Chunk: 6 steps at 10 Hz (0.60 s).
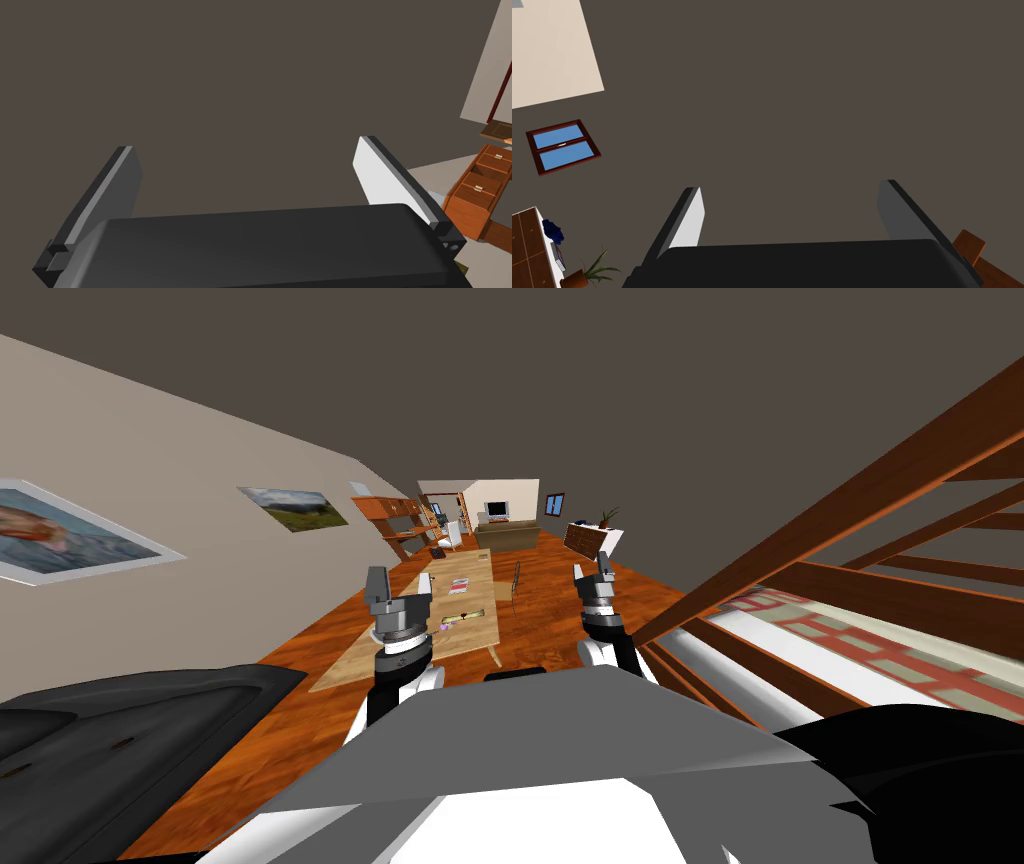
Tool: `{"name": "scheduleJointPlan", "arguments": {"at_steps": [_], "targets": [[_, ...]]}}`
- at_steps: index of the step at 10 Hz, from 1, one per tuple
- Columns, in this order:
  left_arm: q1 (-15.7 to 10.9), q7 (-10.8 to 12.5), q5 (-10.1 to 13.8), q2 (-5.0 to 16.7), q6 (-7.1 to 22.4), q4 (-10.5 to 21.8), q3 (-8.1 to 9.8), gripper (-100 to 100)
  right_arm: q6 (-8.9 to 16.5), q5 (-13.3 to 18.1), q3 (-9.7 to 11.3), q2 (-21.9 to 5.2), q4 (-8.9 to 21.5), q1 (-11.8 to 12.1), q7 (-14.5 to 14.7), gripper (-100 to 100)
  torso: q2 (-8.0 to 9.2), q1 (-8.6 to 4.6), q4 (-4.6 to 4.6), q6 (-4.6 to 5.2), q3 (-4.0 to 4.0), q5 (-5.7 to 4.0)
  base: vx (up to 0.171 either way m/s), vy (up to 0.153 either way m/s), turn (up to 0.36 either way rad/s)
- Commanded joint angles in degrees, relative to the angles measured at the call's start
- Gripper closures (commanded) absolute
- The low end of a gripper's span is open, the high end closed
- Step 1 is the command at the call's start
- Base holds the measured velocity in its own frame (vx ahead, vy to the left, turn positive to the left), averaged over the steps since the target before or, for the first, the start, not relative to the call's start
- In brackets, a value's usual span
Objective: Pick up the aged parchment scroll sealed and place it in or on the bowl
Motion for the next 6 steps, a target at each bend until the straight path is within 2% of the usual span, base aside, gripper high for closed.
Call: {"name": "scheduleJointPlan", "arguments": {"at_steps": [1,6], "targets": [[-0.7,-0.3,0.5,1.8,0.8,1.5,0.47,-100,0.0,0.0,0.0,0.0,0.0,0.0,0.0,0,0.0,0.0,0.0,0.0,0.0,0.0,-0.037,-0.015,-0.005],[-3.7,-1.7,2.8,6.5,4.6,8.1,2.8,-100,0.0,0.0,0.0,0.0,0.0,0.0,0.0,0,0.27,-0.17,0.06,0.01,0.15,-0.03,-0.072,-0.041,-0.012]]}}
